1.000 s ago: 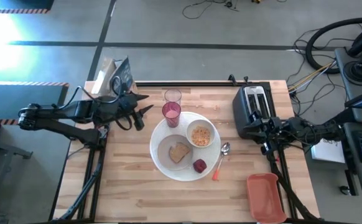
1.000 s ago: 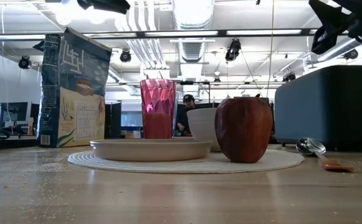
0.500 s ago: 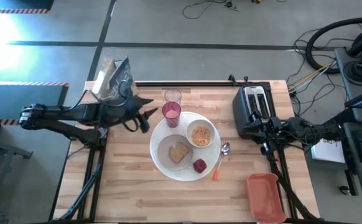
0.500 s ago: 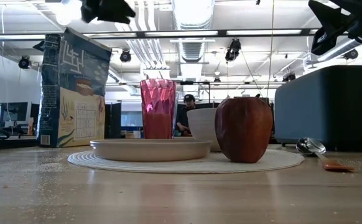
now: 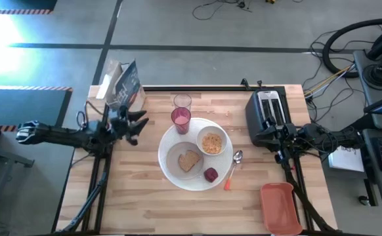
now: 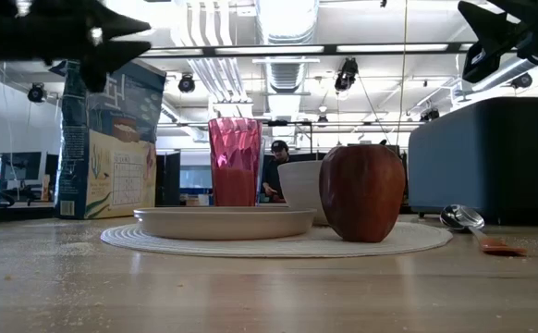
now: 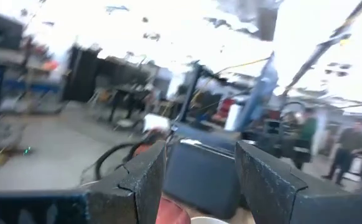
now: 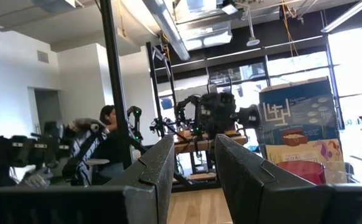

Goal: Arrange a breakfast setting
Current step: Return to Home Position

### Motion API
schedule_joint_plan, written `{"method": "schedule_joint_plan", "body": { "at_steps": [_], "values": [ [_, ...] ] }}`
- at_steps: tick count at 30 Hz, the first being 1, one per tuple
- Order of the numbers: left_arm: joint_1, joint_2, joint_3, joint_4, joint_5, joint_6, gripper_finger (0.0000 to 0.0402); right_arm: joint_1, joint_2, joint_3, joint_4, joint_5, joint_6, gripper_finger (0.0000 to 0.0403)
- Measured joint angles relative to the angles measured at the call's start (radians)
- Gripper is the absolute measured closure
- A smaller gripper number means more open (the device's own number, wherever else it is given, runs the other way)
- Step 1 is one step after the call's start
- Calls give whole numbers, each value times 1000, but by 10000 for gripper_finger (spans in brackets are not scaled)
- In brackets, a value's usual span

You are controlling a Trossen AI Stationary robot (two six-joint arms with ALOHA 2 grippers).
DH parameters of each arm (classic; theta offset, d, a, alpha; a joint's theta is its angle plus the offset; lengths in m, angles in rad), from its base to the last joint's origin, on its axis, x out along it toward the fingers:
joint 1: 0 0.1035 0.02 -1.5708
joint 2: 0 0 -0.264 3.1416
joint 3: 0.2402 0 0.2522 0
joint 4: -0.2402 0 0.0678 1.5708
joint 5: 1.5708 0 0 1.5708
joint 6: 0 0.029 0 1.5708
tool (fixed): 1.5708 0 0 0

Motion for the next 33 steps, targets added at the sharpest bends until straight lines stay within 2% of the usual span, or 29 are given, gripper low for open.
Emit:
{"method": "schedule_joint_plan", "body": {
  "at_steps": [4, 9, 17, 22, 29, 33],
  "values": [
    [-1, -87, -149, 154, 53, 28, 225, 0, 0, 0, 0, 0, 0, 296],
    [-1, -180, -102, -41, 55, 28, 225, 0, 0, 0, -1, 0, 0, 296],
    [0, -317, -136, -150, 56, 78, 225, 0, 0, 0, -1, 0, 0, 296],
    [0, -366, -147, -267, 56, 67, 225, 0, 0, 0, -1, 0, 0, 296],
    [0, -457, -147, -525, 56, 67, 225, 0, 0, 0, -1, 0, 0, 296],
    [0, -481, -147, -580, 56, 67, 225, 0, 0, 0, -1, 0, 0, 296]
  ]
}}
